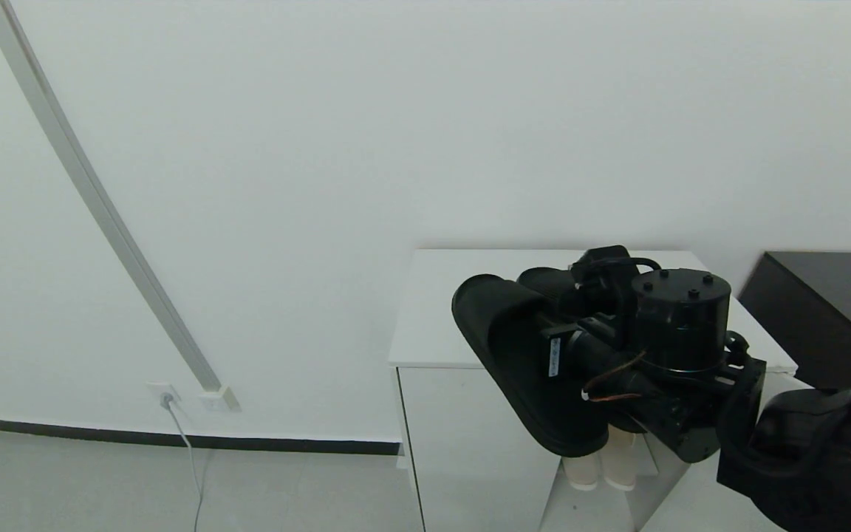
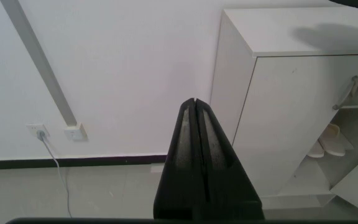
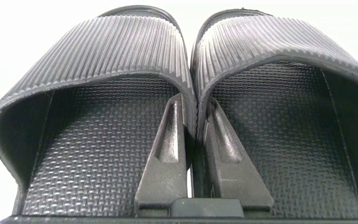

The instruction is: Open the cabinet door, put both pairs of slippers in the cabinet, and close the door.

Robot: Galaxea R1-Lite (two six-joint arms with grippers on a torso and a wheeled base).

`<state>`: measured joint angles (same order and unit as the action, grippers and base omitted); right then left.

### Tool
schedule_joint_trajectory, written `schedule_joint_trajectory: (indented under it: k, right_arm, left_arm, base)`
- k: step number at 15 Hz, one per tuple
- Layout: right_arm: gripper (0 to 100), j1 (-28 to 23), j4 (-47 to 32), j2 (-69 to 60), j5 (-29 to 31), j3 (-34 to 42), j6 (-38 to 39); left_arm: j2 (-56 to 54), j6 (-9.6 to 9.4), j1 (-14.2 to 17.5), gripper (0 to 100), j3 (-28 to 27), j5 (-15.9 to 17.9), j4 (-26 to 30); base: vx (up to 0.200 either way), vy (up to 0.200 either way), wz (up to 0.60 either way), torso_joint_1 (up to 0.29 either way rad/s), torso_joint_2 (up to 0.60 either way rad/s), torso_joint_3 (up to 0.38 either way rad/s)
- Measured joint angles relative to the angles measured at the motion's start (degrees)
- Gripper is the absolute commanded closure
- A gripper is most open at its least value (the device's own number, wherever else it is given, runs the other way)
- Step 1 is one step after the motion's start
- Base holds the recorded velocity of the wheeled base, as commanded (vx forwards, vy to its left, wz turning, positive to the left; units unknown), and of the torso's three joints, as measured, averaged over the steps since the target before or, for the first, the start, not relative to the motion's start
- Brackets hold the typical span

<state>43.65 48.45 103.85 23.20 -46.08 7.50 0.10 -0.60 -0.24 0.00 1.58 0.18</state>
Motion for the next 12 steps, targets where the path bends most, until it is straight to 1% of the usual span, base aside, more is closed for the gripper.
schedule_joint_trajectory:
  k: [6, 12]
  right_arm:
    - [100, -0.06, -0.15, -0.77, 0.26, 0.60, -0.02]
    - [100, -0.06, -0.20, -0.74, 0.00, 0.79, -0.04]
  left_arm:
    - [0.00, 0.00, -0.05, 100, 0.00, -0.02, 0.00]
    - [0.00, 0.02, 0.00, 100, 0.00, -0.02, 0.00]
  base:
    - [0.000, 0.000, 0.00, 0.000, 0.00, 0.000]
    - [-0.200, 0.000, 0.00, 0.000, 0.00, 0.002]
